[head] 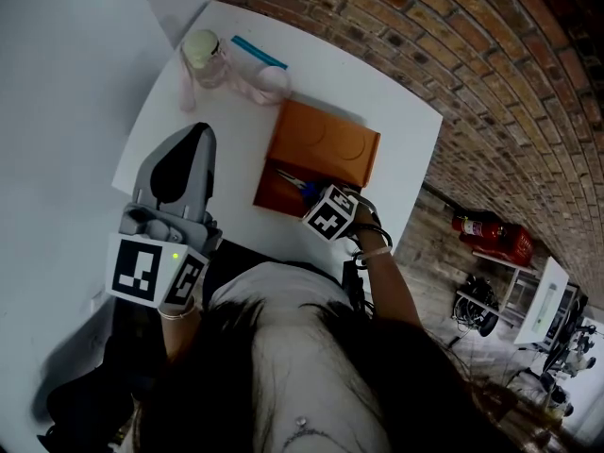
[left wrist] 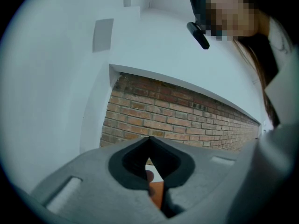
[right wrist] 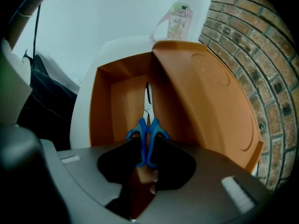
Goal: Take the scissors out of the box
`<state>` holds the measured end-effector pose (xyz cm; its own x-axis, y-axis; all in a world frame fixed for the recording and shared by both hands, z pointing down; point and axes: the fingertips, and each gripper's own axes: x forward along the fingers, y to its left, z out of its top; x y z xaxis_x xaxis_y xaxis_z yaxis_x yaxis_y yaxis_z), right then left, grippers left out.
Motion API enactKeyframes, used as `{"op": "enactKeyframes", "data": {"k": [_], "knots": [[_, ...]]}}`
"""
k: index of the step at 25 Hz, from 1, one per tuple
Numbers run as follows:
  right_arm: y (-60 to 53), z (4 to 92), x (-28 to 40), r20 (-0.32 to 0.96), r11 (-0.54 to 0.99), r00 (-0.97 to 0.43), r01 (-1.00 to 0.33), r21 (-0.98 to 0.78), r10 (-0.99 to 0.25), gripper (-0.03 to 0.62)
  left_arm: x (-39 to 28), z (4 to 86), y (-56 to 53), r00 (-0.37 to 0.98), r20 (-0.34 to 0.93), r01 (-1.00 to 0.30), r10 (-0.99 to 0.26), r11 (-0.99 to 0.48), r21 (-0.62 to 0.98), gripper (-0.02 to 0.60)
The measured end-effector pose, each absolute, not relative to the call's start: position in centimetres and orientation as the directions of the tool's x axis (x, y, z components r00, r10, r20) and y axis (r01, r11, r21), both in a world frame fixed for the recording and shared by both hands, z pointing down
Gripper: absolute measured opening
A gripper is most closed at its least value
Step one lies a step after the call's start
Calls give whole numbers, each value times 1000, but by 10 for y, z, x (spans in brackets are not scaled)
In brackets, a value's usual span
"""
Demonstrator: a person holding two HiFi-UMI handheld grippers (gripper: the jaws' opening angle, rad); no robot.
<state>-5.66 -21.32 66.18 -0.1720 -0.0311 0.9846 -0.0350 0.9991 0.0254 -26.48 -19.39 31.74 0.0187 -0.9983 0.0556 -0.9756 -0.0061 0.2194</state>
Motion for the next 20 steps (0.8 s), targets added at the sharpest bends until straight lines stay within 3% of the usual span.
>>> {"op": "enactKeyframes", "data": {"k": [20], "knots": [[-208,653,-55,967,990,-218,-84,117,-132,95,-249,306,-190,65,32,-979,-997,-58,194,2]]}}
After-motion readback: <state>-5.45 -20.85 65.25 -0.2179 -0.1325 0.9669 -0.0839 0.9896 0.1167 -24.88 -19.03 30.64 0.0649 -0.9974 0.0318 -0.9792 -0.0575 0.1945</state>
